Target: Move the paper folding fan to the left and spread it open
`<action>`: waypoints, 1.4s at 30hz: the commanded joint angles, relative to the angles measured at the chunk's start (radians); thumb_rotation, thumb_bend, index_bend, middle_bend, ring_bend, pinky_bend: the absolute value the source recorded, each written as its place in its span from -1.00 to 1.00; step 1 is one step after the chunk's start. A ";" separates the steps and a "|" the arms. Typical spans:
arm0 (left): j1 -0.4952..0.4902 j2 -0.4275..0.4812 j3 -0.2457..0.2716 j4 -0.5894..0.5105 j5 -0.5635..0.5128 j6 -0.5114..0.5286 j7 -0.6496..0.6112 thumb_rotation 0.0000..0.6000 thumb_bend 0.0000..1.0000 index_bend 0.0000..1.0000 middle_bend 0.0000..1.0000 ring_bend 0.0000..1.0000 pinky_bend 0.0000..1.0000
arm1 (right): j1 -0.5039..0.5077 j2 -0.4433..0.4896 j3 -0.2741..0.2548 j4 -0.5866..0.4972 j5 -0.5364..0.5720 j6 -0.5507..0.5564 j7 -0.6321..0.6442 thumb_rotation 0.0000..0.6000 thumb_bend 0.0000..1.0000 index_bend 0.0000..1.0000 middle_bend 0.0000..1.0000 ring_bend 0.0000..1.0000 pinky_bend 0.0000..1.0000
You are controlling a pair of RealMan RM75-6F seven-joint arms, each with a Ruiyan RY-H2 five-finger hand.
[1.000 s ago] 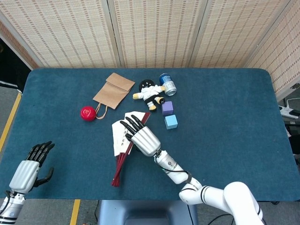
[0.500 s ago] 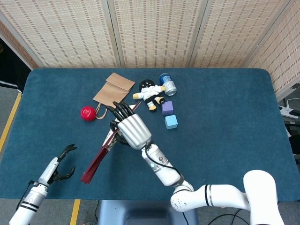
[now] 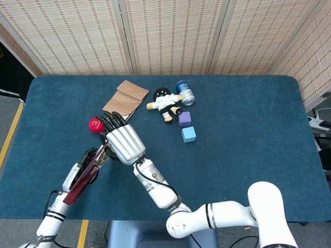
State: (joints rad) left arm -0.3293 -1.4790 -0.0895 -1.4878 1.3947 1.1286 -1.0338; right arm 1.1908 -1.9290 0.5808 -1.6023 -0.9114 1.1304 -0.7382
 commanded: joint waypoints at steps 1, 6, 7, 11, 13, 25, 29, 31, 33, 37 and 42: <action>0.017 -0.056 -0.044 -0.001 -0.023 0.073 0.062 1.00 -0.06 -0.97 -1.00 -1.00 -0.85 | 0.022 -0.022 -0.002 0.028 0.015 0.007 0.003 1.00 0.21 0.18 -0.81 -1.00 -0.82; 0.028 -0.067 -0.045 -0.022 -0.008 0.107 0.094 1.00 -0.06 -0.86 -1.00 -1.00 -0.85 | 0.051 -0.050 0.002 0.070 0.019 0.021 0.024 1.00 0.21 0.18 -0.81 -1.00 -0.82; 0.029 -0.068 -0.046 -0.027 -0.011 0.107 0.096 1.00 -0.06 -0.81 -1.00 -1.00 -0.85 | 0.056 -0.056 0.006 0.077 0.023 0.024 0.029 1.00 0.21 0.18 -0.81 -1.00 -0.82; 0.036 -0.077 -0.061 -0.030 -0.033 0.113 0.105 1.00 -0.08 -0.46 -1.00 -1.00 -0.85 | 0.075 -0.074 0.018 0.094 0.039 0.037 0.038 1.00 0.21 0.18 -0.81 -1.00 -0.82; 0.043 -0.091 -0.076 -0.025 -0.055 0.126 0.113 1.00 -0.08 -0.28 -1.00 -1.00 -0.85 | 0.083 -0.079 0.023 0.100 0.040 0.045 0.042 1.00 0.21 0.18 -0.81 -1.00 -0.82; 0.044 -0.086 -0.079 -0.022 -0.045 0.090 0.070 1.00 -0.07 -0.60 -1.00 -1.00 -0.86 | 0.132 -0.114 0.072 0.153 0.065 0.086 0.065 1.00 0.21 0.18 -0.78 -1.00 -0.82; 0.046 -0.078 -0.065 -0.017 -0.010 0.098 0.053 1.00 -0.08 -0.60 -1.00 -1.00 -0.86 | 0.140 -0.111 0.084 0.159 0.084 0.082 0.072 1.00 0.21 0.18 -0.78 -1.00 -0.82; 0.049 -0.077 -0.059 -0.006 -0.003 0.100 0.048 1.00 -0.08 -0.61 -1.00 -1.00 -0.87 | 0.144 -0.103 0.087 0.158 0.085 0.083 0.071 1.00 0.21 0.18 -0.78 -1.00 -0.82; 0.049 -0.077 -0.056 0.007 -0.004 0.094 0.042 1.00 -0.07 -0.62 -1.00 -1.00 -0.87 | 0.145 -0.096 0.085 0.155 0.082 0.086 0.069 1.00 0.21 0.18 -0.78 -1.00 -0.82; 0.042 -0.079 -0.056 0.034 -0.007 0.073 0.024 1.00 -0.07 -0.62 -1.00 -1.00 -0.87 | 0.144 -0.080 0.083 0.145 0.084 0.093 0.068 1.00 0.21 0.18 -0.78 -1.00 -0.82; 0.038 -0.081 -0.057 0.035 -0.002 0.068 0.003 1.00 -0.07 -0.62 -1.00 -1.00 -0.87 | 0.147 -0.077 0.083 0.145 0.091 0.094 0.070 1.00 0.21 0.18 -0.78 -1.00 -0.82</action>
State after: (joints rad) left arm -0.2885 -1.5594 -0.1456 -1.4518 1.3895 1.1987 -1.0209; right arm 1.3364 -2.0063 0.6639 -1.4579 -0.8220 1.2245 -0.6688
